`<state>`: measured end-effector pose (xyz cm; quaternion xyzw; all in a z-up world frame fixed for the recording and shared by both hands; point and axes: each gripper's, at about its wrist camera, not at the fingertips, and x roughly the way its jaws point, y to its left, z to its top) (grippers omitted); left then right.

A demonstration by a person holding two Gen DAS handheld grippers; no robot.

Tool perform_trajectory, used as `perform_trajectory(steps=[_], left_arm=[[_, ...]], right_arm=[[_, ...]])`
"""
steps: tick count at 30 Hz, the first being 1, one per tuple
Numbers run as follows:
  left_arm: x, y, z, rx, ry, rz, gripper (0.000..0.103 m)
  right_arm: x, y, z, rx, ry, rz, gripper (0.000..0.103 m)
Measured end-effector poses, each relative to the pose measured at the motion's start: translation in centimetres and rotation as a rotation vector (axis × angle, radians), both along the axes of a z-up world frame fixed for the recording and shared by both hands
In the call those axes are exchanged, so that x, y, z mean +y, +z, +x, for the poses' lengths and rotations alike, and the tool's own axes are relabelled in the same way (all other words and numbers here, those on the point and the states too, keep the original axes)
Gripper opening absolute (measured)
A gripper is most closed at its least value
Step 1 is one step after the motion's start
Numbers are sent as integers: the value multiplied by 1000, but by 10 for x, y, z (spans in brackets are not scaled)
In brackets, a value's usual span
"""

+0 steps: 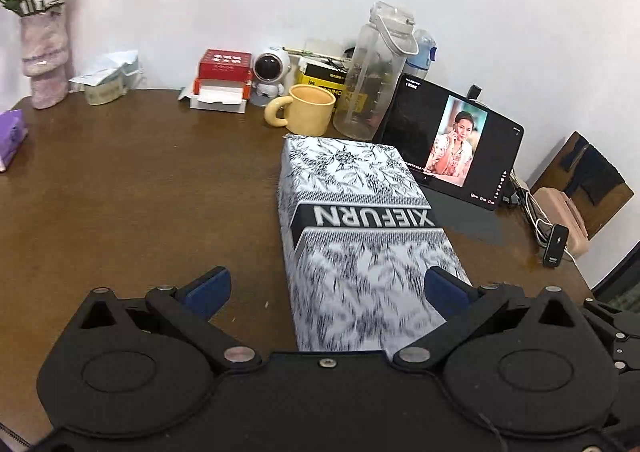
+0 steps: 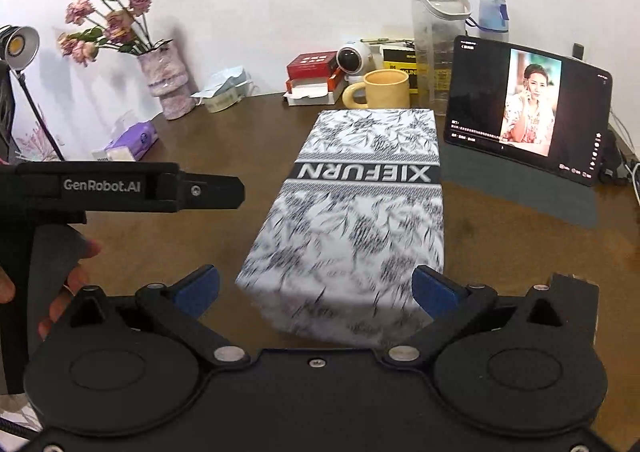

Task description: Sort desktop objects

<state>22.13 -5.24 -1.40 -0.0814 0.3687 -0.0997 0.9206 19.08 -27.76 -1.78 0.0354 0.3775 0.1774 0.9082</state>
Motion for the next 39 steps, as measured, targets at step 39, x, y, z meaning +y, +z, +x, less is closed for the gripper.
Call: perform_trajectory(steps=[39], left_arm=[[50,28,-249,-43,148,56,103]], right_arm=[[38,34,-224,-31,29,-29,103]])
